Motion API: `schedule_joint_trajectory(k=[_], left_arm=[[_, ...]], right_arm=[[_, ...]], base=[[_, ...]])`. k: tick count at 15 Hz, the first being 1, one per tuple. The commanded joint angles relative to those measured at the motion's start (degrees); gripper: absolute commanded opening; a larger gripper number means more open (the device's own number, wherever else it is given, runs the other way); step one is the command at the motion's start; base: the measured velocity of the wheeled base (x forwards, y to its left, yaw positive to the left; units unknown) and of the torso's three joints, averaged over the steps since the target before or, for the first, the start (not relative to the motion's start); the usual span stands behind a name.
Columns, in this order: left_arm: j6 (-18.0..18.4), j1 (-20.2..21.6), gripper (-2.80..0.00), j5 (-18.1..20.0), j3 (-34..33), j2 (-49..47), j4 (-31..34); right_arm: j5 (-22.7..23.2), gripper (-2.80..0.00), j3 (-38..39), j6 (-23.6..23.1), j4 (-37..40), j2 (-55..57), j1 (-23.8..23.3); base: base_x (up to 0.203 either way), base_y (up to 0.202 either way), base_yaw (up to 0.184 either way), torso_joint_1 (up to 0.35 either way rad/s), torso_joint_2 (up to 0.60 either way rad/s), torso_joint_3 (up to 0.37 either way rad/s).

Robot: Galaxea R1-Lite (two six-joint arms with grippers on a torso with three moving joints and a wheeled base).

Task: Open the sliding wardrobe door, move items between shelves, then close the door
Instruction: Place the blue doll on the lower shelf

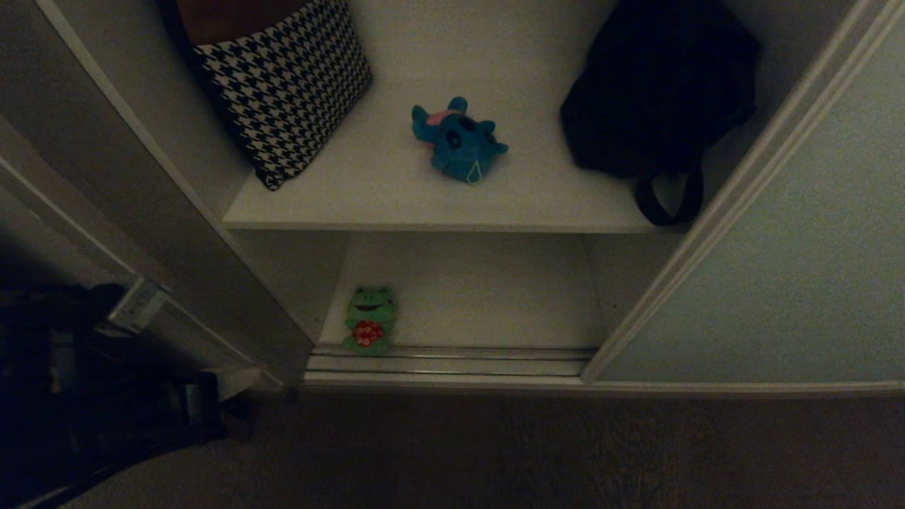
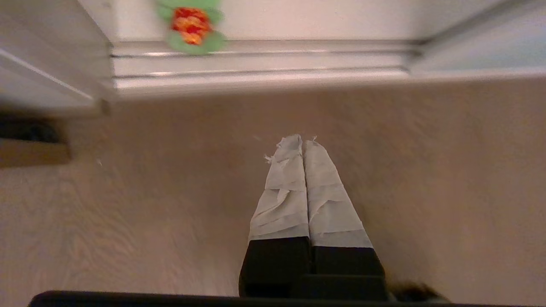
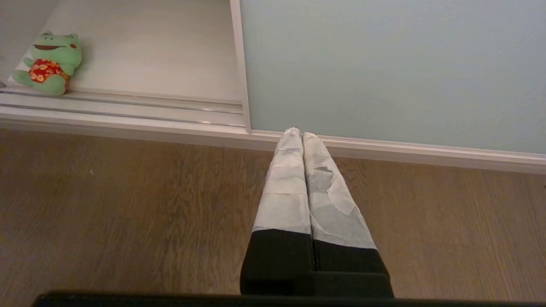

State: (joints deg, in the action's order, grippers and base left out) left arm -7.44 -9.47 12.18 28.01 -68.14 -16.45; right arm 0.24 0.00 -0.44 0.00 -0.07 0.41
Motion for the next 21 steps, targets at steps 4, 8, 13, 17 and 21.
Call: schedule_joint_trajectory(k=[4,8,13,17,21], left_arm=[[-5.4,-0.9,-2.8,5.5,24.1,6.3,18.2],[-11.8,-4.3,-2.8,9.0,44.2,-9.8,20.6],[-19.9,-9.6,-2.8,3.9,65.3,-34.1,21.1],[-21.7,-13.4,0.0,-6.2,82.3,-47.8,20.4],[-21.3,-15.0,0.0,-9.6,83.3,-52.3,16.6]], right_arm=[[0.0,-2.8,0.0,0.0,0.0,-0.1,0.0],[0.0,-2.8,0.0,0.0,0.0,-0.1,0.0],[0.0,-2.8,0.0,0.0,0.0,-0.1,0.0],[0.0,-2.8,0.0,0.0,0.0,-0.1,0.0],[0.0,-2.8,0.0,0.0,0.0,-0.1,0.0]], base=[[0.0,0.0,0.0,0.0,0.0,0.0],[0.0,0.0,0.0,0.0,0.0,0.0],[0.0,0.0,0.0,0.0,0.0,0.0],[0.0,0.0,0.0,0.0,0.0,0.0],[0.0,0.0,0.0,0.0,0.0,0.0]])
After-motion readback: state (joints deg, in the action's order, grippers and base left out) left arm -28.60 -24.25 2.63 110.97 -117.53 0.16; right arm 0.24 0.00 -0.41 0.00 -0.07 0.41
